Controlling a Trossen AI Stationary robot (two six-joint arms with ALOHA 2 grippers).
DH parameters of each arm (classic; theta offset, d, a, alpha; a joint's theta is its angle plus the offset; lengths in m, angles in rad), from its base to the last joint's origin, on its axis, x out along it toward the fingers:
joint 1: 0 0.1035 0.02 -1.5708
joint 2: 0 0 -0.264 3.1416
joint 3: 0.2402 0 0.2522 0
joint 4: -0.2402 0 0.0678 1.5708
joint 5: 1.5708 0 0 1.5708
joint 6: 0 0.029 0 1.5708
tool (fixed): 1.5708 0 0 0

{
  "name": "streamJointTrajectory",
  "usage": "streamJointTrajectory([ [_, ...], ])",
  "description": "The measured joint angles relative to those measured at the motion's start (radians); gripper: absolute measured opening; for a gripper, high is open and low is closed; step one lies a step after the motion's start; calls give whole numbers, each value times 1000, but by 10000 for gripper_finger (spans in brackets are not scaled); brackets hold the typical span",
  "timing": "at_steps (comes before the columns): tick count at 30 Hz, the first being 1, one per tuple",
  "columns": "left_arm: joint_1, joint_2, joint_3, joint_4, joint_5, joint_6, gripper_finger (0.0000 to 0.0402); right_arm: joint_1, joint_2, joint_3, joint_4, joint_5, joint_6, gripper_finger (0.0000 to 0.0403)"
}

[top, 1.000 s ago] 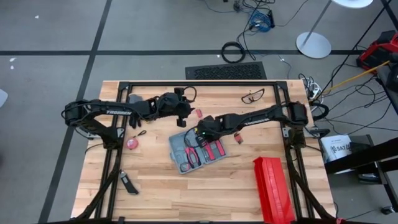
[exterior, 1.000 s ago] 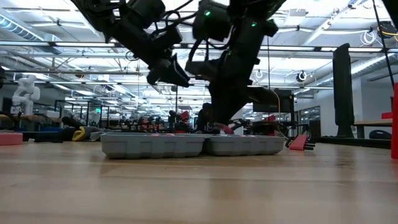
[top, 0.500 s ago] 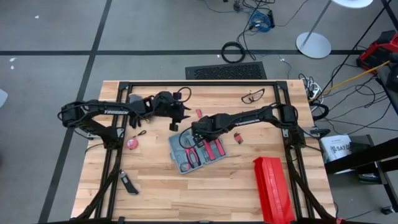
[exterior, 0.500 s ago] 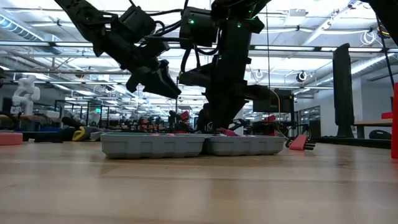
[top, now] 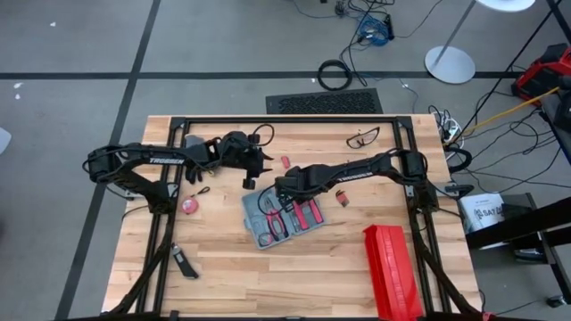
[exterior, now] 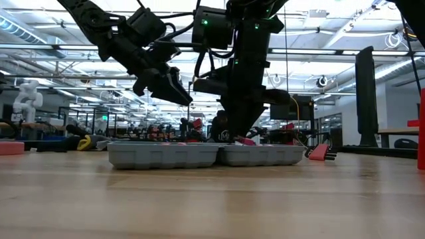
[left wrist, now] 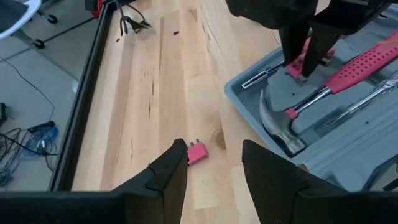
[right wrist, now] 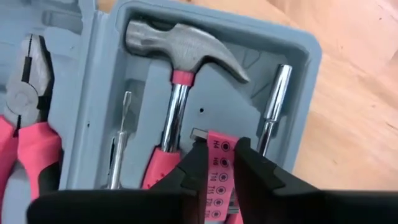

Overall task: Prefit tool cases
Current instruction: Put the red terminal block into the gray prefit tools case

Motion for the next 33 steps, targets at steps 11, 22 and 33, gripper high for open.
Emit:
streamJointTrajectory([
  [11, 0, 0, 0, -3, 0, -19, 157, 3, 0, 0, 1, -29, 0, 58],
  [22, 0, 0, 0, 0, 0, -18, 157, 6, 0, 0, 31, -33, -8, 116],
  [33, 0, 0, 0, 1, 0, -19, 157, 11, -4, 0, 34, -18, -14, 102],
])
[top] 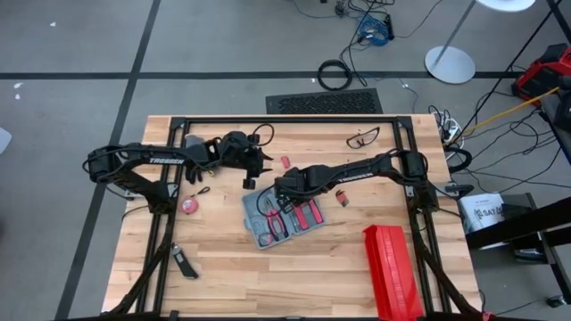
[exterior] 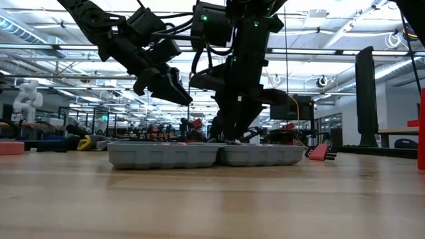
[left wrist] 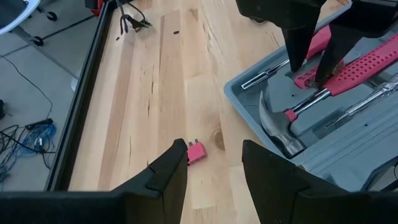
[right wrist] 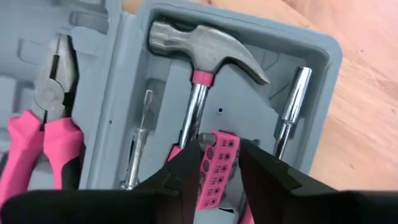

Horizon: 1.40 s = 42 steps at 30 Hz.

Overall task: Prefit tool cases
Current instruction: Put the red terminal block into the gray prefit tools case

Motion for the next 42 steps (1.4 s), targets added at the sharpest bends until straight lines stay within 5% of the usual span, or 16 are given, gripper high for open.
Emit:
streamJointTrajectory([
  [8, 0, 0, 0, -1, 33, -12, 157, 19, 0, 0, 11, -21, -38, 7],
  [18, 0, 13, 0, -10, 172, -33, 157, 25, 14, 0, 61, -23, -48, 1],
  [42, -1, 46, 0, -28, 173, -25, 157, 20, 15, -1, -32, 14, -28, 0],
])
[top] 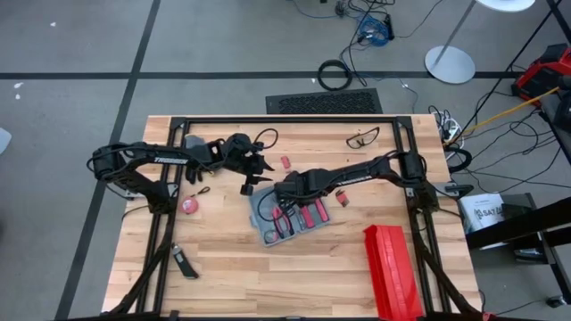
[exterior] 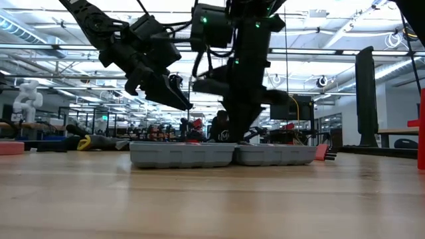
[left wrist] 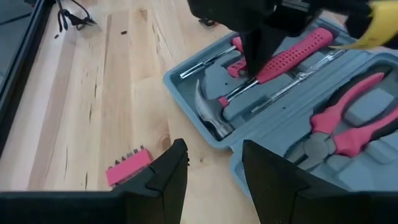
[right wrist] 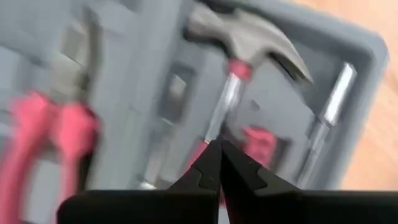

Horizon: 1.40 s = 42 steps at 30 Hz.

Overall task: Prefit tool cases
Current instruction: Put the red terminal block into the gray prefit tools case

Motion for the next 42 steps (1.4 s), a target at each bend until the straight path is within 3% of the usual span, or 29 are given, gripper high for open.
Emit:
streamJointTrajectory([
  [5, 0, 0, 0, 1, 0, -1, 157, 10, -3, 47, -13, 54, -11, 0],
  [13, -39, 0, 0, 16, 60, -4, 157, 10, 29, 47, -104, 46, -4, 0],
  [24, -121, 18, 0, 18, 65, -62, 157, 15, 6, 83, -187, 102, 25, 0],
  [34, -152, 243, 4, 123, 34, -87, 153, 35, 6, 86, -227, 98, 34, 0],
  [38, -151, 274, 13, 130, -2, -75, 110, 47, 6, 86, -233, 95, 43, 0],
  [42, -150, 276, 13, 110, 5, -60, 16, 48, 6, 86, -232, 94, 44, 0],
])
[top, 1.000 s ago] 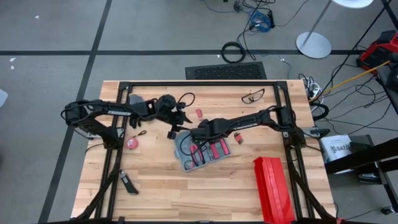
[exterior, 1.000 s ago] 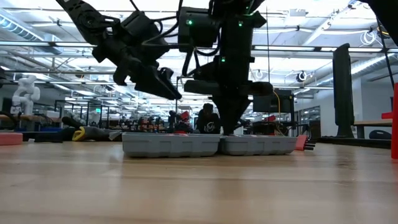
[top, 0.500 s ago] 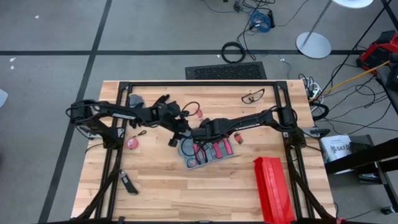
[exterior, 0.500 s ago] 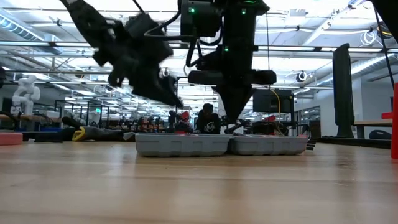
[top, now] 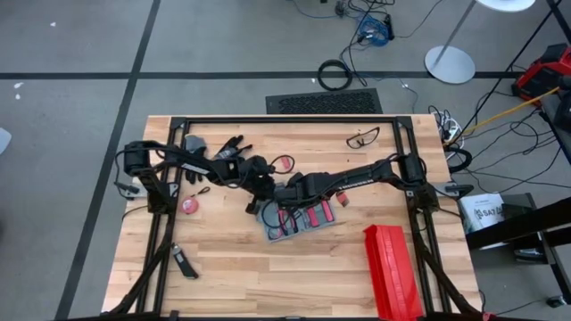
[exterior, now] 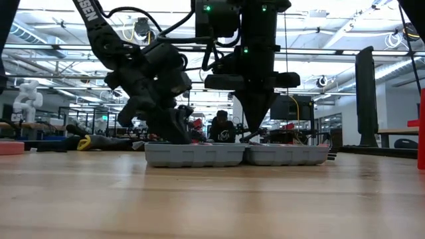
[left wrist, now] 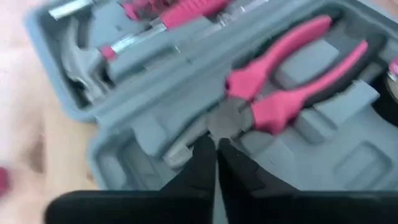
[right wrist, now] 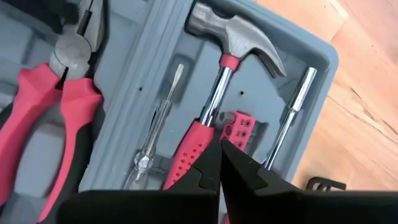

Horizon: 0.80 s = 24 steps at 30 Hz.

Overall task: Prefit tool cases
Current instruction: Put the red terminal block into the gray prefit tools case

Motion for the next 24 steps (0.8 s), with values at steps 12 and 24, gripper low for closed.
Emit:
streamJointTrajectory([
  [12, 3, 45, 1, -57, -57, 25, 2, -15, 0, -5, 27, -2, -11, 0],
  [24, 3, 79, 2, -29, -55, 25, 1, -23, 0, -98, 70, -23, 20, 0],
])
